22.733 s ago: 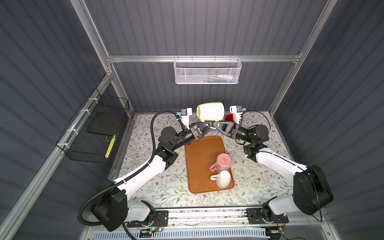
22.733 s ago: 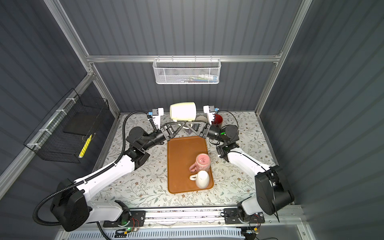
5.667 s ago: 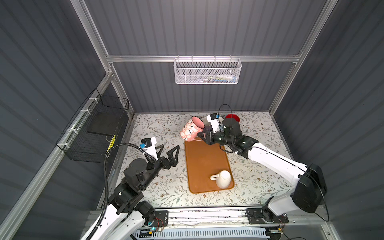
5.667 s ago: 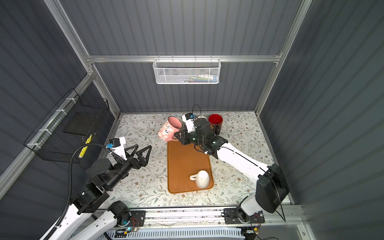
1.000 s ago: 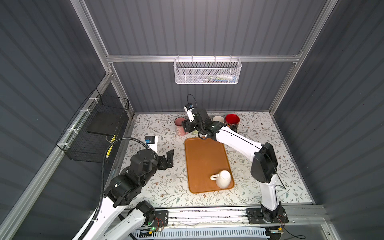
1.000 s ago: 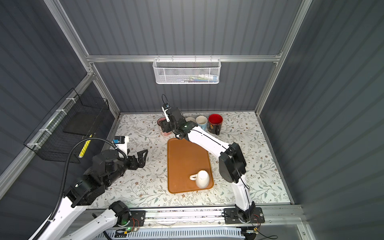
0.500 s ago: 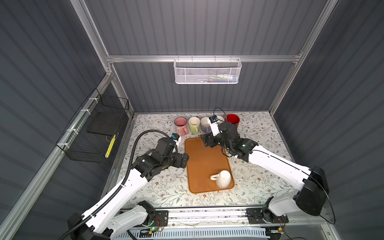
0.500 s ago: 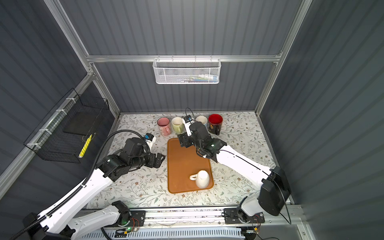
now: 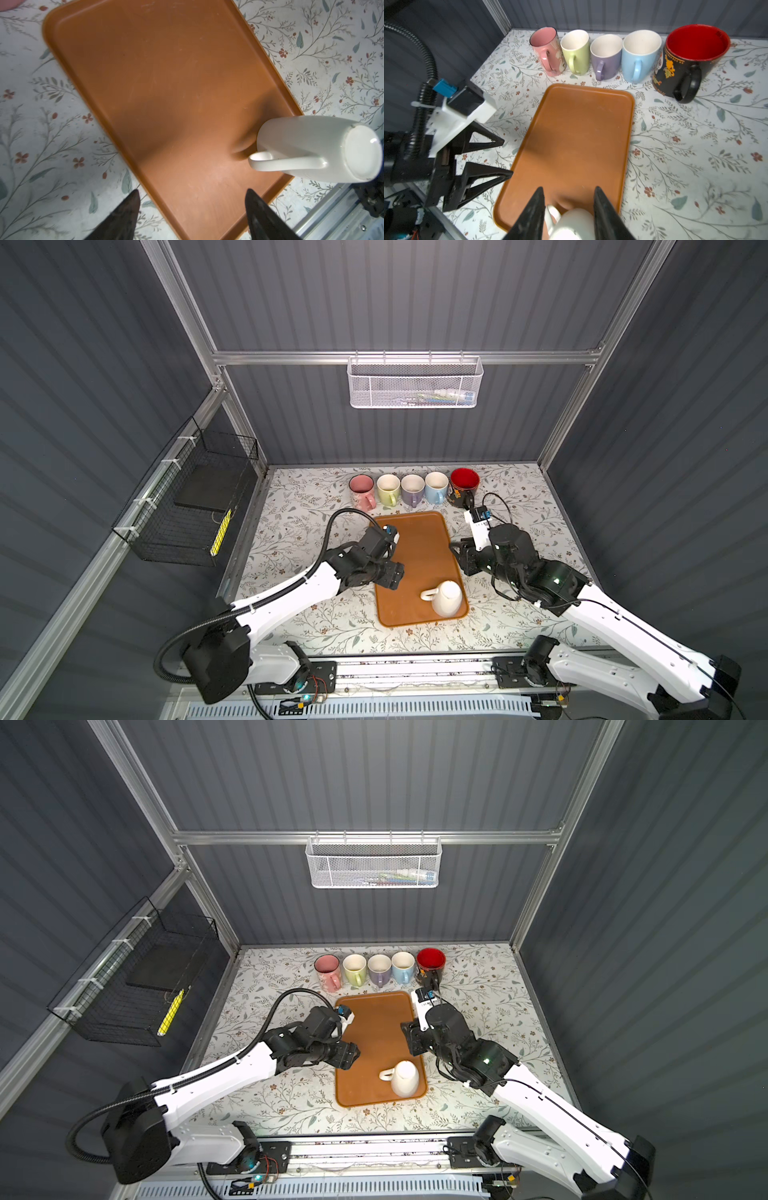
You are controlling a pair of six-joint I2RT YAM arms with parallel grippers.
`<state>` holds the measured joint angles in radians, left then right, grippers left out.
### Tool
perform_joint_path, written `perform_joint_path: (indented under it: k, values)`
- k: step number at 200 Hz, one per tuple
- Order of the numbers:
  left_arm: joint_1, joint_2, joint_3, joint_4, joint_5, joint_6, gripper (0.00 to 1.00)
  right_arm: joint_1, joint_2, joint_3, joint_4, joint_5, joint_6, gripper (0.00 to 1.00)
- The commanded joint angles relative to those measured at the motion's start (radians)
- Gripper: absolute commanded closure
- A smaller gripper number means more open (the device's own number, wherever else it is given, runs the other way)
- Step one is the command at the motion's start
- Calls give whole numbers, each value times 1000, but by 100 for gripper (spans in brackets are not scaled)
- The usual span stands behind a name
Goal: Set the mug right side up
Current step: 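Move the right gripper over the upside-down white mug while the left gripper approaches it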
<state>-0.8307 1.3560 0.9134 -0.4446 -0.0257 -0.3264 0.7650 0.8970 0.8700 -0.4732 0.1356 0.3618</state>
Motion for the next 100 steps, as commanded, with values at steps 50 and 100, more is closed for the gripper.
perform_joint_path:
  k: [50, 100]
  values:
    - [-7, 105, -52, 201, 30, -58, 53, 37, -102, -107, -298, -37, 182, 97]
    - [-11, 168, -50, 280, 47, -69, 71, 107, -104, -139, -346, -54, 276, 100]
